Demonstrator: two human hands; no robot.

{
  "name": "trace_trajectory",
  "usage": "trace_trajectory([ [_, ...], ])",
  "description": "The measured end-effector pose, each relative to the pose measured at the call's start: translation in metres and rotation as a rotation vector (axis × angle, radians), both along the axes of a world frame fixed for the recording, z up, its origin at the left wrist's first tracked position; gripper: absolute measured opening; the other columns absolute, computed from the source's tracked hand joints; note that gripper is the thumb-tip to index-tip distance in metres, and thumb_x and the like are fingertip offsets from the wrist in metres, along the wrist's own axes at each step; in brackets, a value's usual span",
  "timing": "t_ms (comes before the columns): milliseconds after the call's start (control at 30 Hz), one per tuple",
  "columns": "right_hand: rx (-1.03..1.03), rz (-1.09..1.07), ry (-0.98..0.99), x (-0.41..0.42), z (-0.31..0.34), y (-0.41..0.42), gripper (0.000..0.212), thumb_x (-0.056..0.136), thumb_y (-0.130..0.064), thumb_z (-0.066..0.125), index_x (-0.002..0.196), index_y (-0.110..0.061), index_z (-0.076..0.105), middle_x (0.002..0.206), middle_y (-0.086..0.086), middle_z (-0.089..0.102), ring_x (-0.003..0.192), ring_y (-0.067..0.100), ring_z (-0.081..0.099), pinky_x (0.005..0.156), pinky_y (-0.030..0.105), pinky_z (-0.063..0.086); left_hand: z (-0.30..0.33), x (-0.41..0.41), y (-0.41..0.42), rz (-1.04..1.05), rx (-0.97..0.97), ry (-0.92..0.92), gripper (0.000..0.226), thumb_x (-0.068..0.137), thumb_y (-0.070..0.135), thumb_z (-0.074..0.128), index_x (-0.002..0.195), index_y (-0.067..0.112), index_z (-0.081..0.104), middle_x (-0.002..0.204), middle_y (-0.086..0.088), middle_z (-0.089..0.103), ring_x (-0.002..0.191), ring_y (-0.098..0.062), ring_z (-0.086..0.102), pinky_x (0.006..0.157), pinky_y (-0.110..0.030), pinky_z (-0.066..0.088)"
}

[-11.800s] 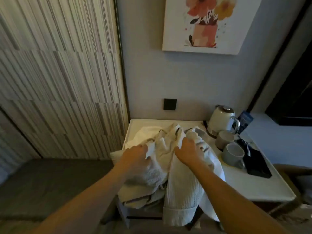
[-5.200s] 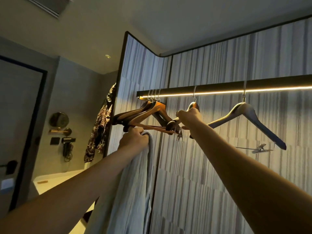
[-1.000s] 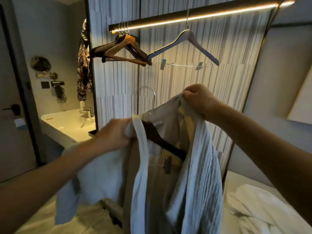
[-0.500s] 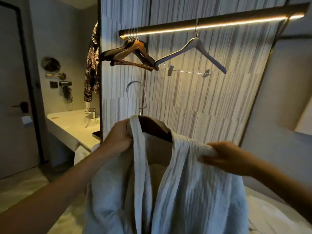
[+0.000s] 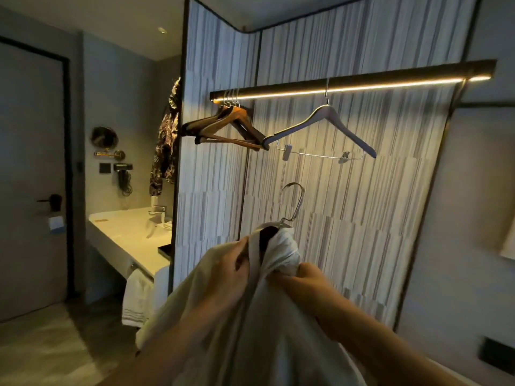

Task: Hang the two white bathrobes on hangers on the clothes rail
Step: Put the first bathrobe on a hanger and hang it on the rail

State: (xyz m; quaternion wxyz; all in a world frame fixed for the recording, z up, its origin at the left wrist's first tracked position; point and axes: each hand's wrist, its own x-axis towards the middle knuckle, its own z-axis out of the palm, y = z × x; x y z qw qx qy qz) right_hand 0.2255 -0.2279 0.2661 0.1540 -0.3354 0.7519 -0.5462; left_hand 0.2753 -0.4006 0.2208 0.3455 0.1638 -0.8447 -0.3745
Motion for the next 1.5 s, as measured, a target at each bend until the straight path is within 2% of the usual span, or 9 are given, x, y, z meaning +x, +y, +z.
trace_trajectory([
  [133,-0.026,0.012,0.002,0.003,0.009,-0.031,0.011,0.093,-0.028,0.061,0.098,-0.019,0.064,0.091,0.004,0.070,0.083,0.015,0.069,0.064,0.021,0.057,0.002,-0.007,-0.010,-0.051,0.398,0.226,0.042,0.075,0.079,0.048,0.100,0.050,0.066,0.106,0.002,0.070,0.101,-0.018,0.066,0.092,-0.049,0.053],
  [267,-0.106,-0.008,-0.012,-0.013,0.022,-0.062,0.007,0.092,-0.026,0.060,0.092,-0.024,0.067,0.096,0.008,0.073,0.092,0.023,0.070,0.088,0.044,0.058,0.041,-0.005,-0.002,-0.165,0.366,0.296,0.037,0.087,0.054,0.056,0.121,0.040,0.058,0.120,0.007,0.063,0.108,-0.009,0.060,0.088,-0.028,0.048],
  [600,-0.190,0.026,-0.143,-0.072,0.067,-0.187,0.026,0.088,-0.014,0.056,0.111,-0.009,0.068,0.106,0.017,0.072,0.099,0.027,0.069,0.090,0.042,0.058,0.085,-0.075,-0.113,-0.138,0.397,0.270,0.040,0.100,0.035,0.049,0.138,0.022,0.053,0.132,-0.005,0.061,0.115,-0.018,0.057,0.099,-0.034,0.049],
  [767,-0.211,0.025,-0.152,-0.118,0.147,-0.259,0.027,0.094,-0.015,0.054,0.119,-0.006,0.057,0.115,0.020,0.063,0.101,0.030,0.065,0.081,0.035,0.058,0.151,-0.123,-0.192,-0.275,0.476,0.345,0.031,0.099,0.032,0.053,0.128,0.024,0.057,0.109,0.000,0.064,0.105,-0.020,0.062,0.091,-0.037,0.054],
  [900,-0.269,-0.077,-0.076,-0.158,0.210,-0.305,0.020,0.094,-0.011,0.048,0.111,-0.003,0.055,0.101,0.018,0.063,0.079,0.020,0.062,0.056,0.025,0.052,0.201,-0.175,-0.244,-0.429,0.308,0.354,0.015,0.095,0.026,0.060,0.109,0.027,0.061,0.091,0.011,0.065,0.091,-0.005,0.063,0.058,-0.007,0.048],
  [1000,-0.307,-0.129,-0.024,-0.186,0.252,-0.337,0.026,0.098,-0.007,0.037,0.076,-0.004,0.051,0.055,0.007,0.062,0.053,0.012,0.058,0.042,0.018,0.047,0.241,-0.223,-0.277,-0.446,0.155,0.405,0.024,0.095,0.014,0.059,0.119,0.018,0.061,0.086,0.016,0.061,0.082,0.006,0.055,0.059,-0.004,0.045],
  [1167,-0.370,-0.302,-0.013,-0.242,0.296,-0.372,0.014,0.093,-0.004,0.045,0.081,-0.005,0.052,0.075,0.011,0.053,0.072,0.020,0.055,0.065,0.027,0.050,0.284,-0.299,-0.311,-0.536,0.075,0.441,0.023,0.094,0.009,0.058,0.117,0.008,0.062,0.083,0.006,0.063,0.078,-0.001,0.059,0.059,0.001,0.044],
  [1400,-0.403,-0.481,0.040,-0.314,0.345,-0.411,0.014,0.094,-0.010,0.047,0.101,-0.003,0.056,0.086,0.010,0.057,0.077,0.020,0.061,0.066,0.028,0.055,0.329,-0.384,-0.339,-0.766,0.191,0.494,0.047,0.065,0.049,0.065,0.096,0.013,0.066,0.097,-0.027,0.065,0.097,-0.039,0.063,0.094,-0.049,0.052],
  [1500,-0.400,-0.449,0.078,-0.333,0.346,-0.408,0.013,0.094,-0.009,0.043,0.085,-0.009,0.053,0.076,0.008,0.054,0.066,0.017,0.056,0.057,0.028,0.048,0.332,-0.404,-0.341,-0.765,0.124,0.519,0.027,0.088,0.026,0.066,0.104,0.004,0.065,0.095,-0.021,0.067,0.093,-0.035,0.063,0.091,-0.048,0.054],
])
